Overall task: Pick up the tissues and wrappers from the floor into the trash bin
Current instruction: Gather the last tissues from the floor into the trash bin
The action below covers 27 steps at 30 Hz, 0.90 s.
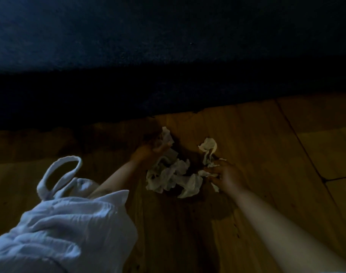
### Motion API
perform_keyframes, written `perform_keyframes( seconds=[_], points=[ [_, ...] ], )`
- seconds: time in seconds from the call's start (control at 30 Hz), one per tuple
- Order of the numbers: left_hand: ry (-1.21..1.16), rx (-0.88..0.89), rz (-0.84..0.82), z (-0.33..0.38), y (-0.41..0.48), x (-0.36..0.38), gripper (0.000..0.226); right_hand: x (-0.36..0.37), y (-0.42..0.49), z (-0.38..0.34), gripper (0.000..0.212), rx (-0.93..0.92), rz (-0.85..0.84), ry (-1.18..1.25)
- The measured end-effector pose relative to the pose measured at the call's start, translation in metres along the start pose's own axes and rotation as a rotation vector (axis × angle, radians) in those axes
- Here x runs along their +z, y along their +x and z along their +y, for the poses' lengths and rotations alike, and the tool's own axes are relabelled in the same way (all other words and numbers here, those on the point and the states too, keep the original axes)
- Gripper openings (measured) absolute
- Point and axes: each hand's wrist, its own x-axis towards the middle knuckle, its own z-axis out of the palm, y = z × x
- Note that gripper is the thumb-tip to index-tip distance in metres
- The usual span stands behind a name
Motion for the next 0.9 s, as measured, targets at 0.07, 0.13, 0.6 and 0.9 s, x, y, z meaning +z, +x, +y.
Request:
perform_keyframes(
  seconds=[0.07, 0.13, 0.6, 0.9],
  points=[
    [0.039, 0.086, -0.113, -0.005, -0.012, 0.01, 0.067, -0.002, -0.002, -0.002, 0.038, -0.001, -0.015, -0.004],
    [0.199, 0.113, -0.145, -0.013, -0.027, 0.019, 0.088, -0.004, -0.004, -0.004, 0.038, 0.0, -0.046, -0.016],
    [0.803, 0.368, -0.159, -0.036, -0.052, 0.051, 0.095, -0.019, -0.002, -0.001, 0.046, 0.071, 0.136, 0.474],
    [0.849, 0.37, -0.172, -0.042, -0.069, 0.067, 0.11, -0.022, 0.029, -0.019, 0.051, -0.089, -0.14, -0.272]
  ],
)
